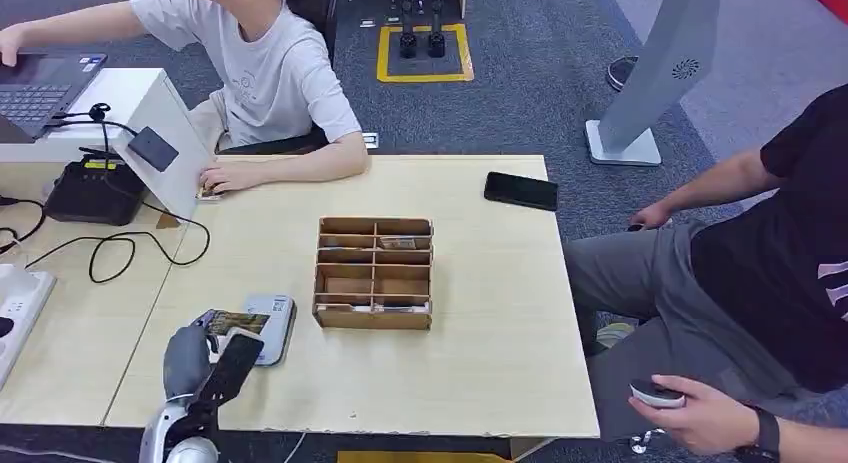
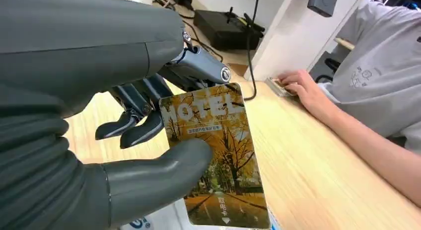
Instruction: Pass the card to the sensor for recognition and then transmit it.
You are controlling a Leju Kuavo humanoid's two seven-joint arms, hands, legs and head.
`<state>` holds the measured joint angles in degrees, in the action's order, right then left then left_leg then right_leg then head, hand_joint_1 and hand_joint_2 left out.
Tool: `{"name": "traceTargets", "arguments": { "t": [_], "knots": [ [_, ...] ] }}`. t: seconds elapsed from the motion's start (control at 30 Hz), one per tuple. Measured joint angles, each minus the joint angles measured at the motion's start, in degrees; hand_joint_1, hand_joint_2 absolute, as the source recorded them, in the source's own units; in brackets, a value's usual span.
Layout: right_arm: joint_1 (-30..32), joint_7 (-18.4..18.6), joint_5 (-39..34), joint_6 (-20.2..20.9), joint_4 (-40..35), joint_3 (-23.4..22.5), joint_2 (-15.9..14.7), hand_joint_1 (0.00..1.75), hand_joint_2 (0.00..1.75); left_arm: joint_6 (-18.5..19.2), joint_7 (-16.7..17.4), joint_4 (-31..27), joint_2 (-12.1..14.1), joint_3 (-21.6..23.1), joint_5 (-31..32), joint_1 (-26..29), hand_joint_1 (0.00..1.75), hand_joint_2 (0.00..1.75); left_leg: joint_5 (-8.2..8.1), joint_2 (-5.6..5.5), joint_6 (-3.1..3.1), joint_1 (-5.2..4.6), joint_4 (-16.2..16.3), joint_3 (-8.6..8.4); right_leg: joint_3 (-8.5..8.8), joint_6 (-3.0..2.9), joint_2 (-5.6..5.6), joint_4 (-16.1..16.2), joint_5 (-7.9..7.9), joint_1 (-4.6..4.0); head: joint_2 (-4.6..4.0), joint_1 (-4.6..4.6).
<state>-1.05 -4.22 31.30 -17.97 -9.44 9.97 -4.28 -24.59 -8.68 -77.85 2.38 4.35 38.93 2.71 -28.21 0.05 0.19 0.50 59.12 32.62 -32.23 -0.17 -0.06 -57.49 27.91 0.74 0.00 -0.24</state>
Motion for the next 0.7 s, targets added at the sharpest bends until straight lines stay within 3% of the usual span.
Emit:
{"name": "traceTargets", "arguments": {
  "t": [0.7],
  "knots": [
    [-0.75,0.31,1.44,0.68,-0.24,0.00,0.13,0.00,1.75,-2.38,0.18,8.26,-0.28,-0.02,2.99,-3.14,1.75,1.75,0.00,-0.01,0.00,0.00,0.00,-0.01,0.04,0.00,-0.02,0.00,0.00,0.00,0.02,0.00]
  ]
}}
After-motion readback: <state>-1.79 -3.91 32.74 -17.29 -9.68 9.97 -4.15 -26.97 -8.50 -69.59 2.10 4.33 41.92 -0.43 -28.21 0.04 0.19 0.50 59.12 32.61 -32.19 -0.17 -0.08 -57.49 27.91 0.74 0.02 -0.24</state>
